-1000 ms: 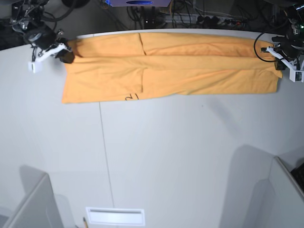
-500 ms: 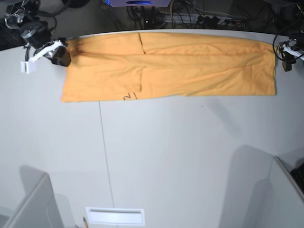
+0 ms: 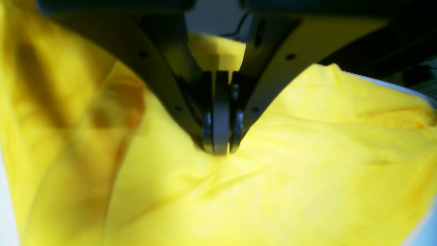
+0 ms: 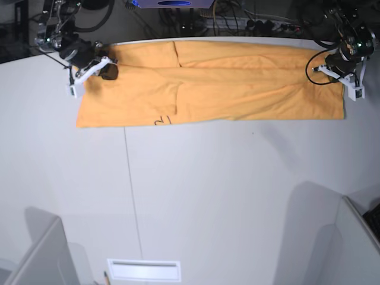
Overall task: Fold the T-shirt properly
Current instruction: 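Release the folded hem and raise both grippers off the shirt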
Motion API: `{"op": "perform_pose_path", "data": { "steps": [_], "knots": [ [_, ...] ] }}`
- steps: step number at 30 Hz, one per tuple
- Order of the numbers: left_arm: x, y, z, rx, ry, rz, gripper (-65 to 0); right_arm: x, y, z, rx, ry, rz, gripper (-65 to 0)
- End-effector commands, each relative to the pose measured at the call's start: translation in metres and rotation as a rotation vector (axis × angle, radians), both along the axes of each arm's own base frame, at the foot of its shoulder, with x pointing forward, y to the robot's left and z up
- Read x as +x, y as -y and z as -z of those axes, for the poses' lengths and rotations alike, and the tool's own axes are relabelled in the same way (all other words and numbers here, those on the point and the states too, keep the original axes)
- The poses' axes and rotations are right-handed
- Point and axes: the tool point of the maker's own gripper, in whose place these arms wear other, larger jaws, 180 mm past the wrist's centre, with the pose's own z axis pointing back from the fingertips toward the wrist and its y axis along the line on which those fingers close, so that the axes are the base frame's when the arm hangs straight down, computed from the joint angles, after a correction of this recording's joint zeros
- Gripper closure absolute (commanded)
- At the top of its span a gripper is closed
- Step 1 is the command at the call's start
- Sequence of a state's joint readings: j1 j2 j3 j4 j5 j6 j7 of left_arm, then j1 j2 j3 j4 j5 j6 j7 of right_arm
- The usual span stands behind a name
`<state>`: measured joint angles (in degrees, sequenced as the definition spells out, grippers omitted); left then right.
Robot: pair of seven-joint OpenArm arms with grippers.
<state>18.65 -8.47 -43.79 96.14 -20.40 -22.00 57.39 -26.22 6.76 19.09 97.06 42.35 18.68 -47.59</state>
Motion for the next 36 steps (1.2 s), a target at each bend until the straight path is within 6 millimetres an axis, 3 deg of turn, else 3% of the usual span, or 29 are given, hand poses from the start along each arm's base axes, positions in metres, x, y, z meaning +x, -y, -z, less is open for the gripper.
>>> {"op": "perform_pose_path", "data": {
  "steps": [1, 7, 11, 14, 18, 20, 24, 28, 35, 36],
  "knots": [
    [0.008, -0.008, -0.002, 0.027, 0.017, 0.007, 0.0, 0.005, 0.011, 0.003, -0.054, 0.001, 0.001, 0.0],
    [0.048, 0.007, 0.032, 0.01, 0.02, 0.049, 0.0, 0.036, 0.032, 0.017, -0.053, 0.003, 0.075, 0.0],
    [0.079, 0.011, 0.035, -0.013, 0.039, 0.044, 0.0, 0.073, 0.044, 0.013, -0.034, 0.038, 0.129, 0.0],
    [0.098, 0.008, 0.016, 0.01, 0.098, 0.049, 0.0, 0.091, 0.042, -0.002, -0.029, 0.079, 0.106, 0.0],
    [0.106, 0.006, -0.016, 0.07, 0.148, 0.079, 0.0, 0.104, 0.04, -0.052, -0.101, 0.212, 0.038, 0.0],
    [0.106, -0.005, -0.041, 0.106, 0.187, 0.055, 0.0, 0.108, 0.033, -0.083, -0.128, 0.302, 0.011, 0.0],
    [0.106, -0.005, -0.074, 0.005, 0.283, 0.02, 0.0, 0.107, 0.019, -0.124, -0.107, 0.405, -0.022, 0.0],
    [0.106, -0.017, -0.101, -0.06, 0.365, 0.023, 0.0, 0.092, 0.014, -0.118, -0.088, 0.371, -0.039, 0.0],
    [0.106, -0.029, -0.115, -0.043, 0.388, 0.041, 0.0, 0.074, 0.006, -0.102, -0.064, 0.316, -0.03, 0.0],
    [0.105, -0.029, -0.112, -0.045, 0.382, 0.037, -5.4, 0.071, 0.006, -0.099, -0.061, 0.306, -0.031, 0.0]
  ]
}}
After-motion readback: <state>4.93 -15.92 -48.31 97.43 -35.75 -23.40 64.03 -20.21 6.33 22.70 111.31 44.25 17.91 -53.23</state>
